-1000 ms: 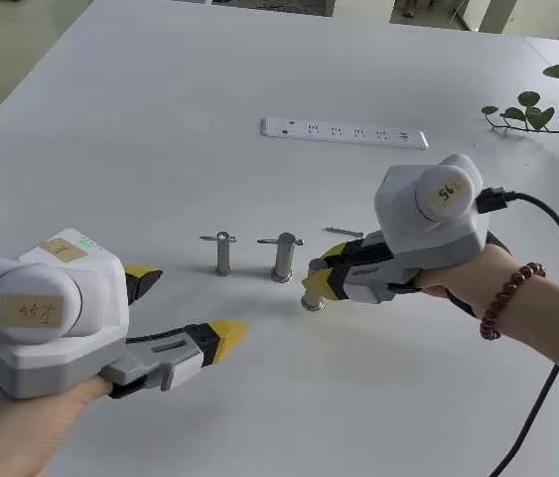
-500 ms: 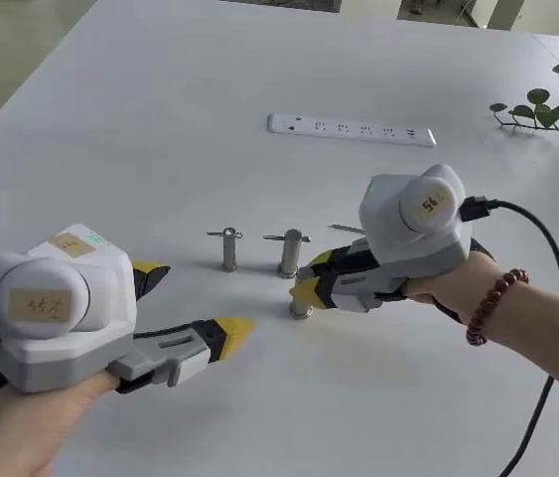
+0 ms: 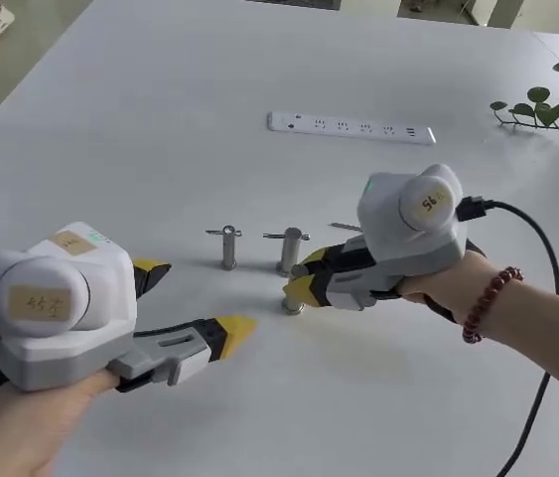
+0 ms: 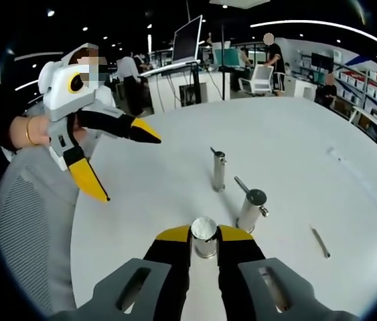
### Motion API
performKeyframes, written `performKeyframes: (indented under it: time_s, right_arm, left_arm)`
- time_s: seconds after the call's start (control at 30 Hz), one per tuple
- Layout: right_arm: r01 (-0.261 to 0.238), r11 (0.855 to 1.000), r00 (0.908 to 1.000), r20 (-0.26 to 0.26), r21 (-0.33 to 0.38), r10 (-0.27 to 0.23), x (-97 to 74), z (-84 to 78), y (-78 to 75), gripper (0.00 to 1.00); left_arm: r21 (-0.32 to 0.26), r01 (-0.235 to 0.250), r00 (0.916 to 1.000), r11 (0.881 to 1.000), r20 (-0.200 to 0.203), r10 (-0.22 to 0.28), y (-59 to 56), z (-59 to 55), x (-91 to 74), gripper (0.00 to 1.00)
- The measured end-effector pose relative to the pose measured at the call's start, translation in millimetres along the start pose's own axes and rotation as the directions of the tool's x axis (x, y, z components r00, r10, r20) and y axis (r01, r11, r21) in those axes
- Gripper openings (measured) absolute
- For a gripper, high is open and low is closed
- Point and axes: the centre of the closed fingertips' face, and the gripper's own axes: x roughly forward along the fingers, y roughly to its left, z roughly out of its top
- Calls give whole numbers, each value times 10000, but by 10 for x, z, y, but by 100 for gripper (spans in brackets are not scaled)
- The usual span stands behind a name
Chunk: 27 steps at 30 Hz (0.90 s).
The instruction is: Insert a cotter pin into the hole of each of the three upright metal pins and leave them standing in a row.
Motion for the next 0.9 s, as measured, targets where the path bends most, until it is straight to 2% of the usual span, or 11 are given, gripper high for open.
performKeyframes:
  time_s: [0.1,0.2,0.27,0.5,0.63,0.9]
  right_arm:
    - [-54,9999,10000,63,127,53,-2,0,33,10]
    - [-31,9999,10000,-59,114,31,-6,-19,49,16]
    - [95,9997,10000,-30,236,-94,-29,-5,44,20]
    - [53,9995,10000,-72,303,-51,-149,0,60,27]
    - [98,9992,9998,-166,400,-91,-231,-20,23,28]
    - [503,9973,9979,-433,526,-481,-369,-88,-170,28]
  left_arm:
    - [22,13,10000,10000,-35,-13,-5,-7,0,64]
    - [27,11,10000,10000,-50,-11,-4,-10,-1,65]
    - [20,16,10000,10000,-55,-16,-2,-11,-1,65]
    - [58,-25,10000,10000,-43,26,2,-8,-3,66]
    - [63,-34,10000,10000,-28,35,3,-6,-5,66]
    - [92,-79,10000,9999,34,79,11,8,-12,66]
